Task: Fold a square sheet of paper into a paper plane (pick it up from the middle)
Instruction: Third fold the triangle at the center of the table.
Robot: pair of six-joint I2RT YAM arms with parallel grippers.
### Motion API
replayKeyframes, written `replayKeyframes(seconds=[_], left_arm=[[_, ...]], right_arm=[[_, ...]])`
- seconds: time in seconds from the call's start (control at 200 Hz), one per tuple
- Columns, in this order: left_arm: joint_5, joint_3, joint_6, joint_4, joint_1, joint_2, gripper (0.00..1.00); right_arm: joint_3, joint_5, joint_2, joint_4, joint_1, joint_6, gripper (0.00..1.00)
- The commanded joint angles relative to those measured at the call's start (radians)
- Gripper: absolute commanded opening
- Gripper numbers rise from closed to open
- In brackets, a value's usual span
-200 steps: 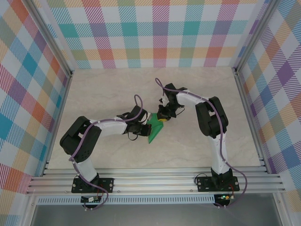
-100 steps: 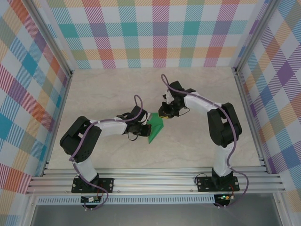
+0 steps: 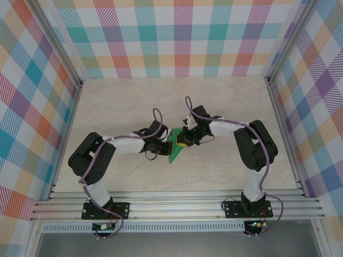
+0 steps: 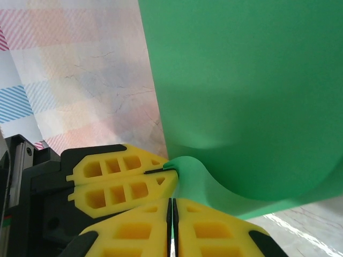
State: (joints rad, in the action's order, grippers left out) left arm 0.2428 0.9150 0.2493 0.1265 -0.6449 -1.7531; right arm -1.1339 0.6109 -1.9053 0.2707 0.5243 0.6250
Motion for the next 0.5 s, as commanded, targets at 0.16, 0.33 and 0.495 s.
replayKeyframes(seconds=[0.16,0.33,0.495], left_arm=[[0.007,-0.002,-0.005,0.006,0.016,-0.021,0.04],[0.007,0.005,-0.005,0.011,0.016,-0.023,0.03],[0.007,0.008,-0.01,0.019,0.016,-0.025,0.03]], right_arm=[[0.001,0.012,-0.047,-0.014,0.009,0.002,0.12],[0.006,-0.019,-0.065,-0.005,0.009,-0.023,0.13],[0.009,-0.056,-0.088,0.003,0.008,-0.04,0.13]])
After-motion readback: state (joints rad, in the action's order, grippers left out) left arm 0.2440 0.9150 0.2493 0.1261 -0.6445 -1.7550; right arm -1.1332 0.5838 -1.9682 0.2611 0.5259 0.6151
